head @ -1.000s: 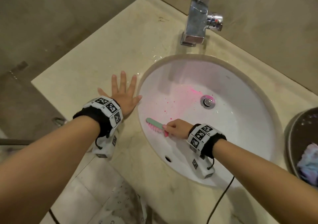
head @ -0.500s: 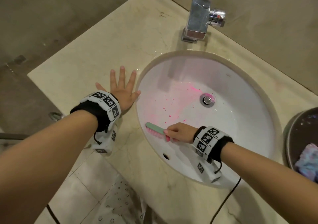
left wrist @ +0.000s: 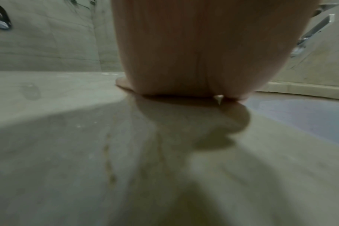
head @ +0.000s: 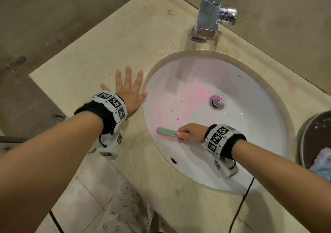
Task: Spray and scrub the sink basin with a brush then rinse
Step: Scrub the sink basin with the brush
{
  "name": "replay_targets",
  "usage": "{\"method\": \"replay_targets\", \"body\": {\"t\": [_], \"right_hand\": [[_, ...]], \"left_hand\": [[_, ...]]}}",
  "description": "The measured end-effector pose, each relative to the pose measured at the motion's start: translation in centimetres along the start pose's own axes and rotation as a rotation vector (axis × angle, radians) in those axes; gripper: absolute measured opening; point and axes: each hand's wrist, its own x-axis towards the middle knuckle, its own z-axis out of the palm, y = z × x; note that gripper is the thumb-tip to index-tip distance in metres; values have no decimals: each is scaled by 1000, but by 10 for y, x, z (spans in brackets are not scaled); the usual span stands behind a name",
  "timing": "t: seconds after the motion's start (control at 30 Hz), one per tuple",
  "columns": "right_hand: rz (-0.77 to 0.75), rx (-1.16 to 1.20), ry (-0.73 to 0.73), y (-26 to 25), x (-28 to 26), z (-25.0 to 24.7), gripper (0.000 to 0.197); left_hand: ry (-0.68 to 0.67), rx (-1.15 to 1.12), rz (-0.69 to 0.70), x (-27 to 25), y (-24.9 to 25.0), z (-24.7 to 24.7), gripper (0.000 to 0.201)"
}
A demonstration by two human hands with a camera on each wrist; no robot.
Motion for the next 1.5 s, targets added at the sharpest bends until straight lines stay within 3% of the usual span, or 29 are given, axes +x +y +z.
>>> {"method": "replay_targets", "body": {"t": [0.1, 0.33, 0.53, 0.77, 1.0, 1.17, 1.27, 1.43, 1.5], "right_hand": [[85, -64, 51, 2, 6, -3, 41], [-98, 141, 31, -15, 8, 6, 30], [94, -57, 85, 2, 15, -5, 41], [-99, 95, 97, -22, 20, 3, 38], [168, -81, 81, -8, 22, -13, 40], [-55, 130, 164, -36, 30, -8, 42], [-109, 192, 150, -35, 25, 0, 41], [147, 39, 129, -11, 27, -7, 42], [177, 14, 147, -14, 30, -12, 43]], "left_hand": [[-5, -1, -1, -1, 1, -2, 61], [-15, 1, 0, -1, 1, -3, 61], [1, 3, 3, 0, 0, 0, 61], [14, 0, -1, 2, 0, 1, 61], [23, -12, 2, 2, -1, 3, 62], [-5, -3, 2, 3, -1, 1, 62], [4, -3, 3, 3, -1, 1, 62], [-10, -9, 4, 2, 0, 0, 62], [-18, -3, 6, 1, 0, -1, 62]]}}
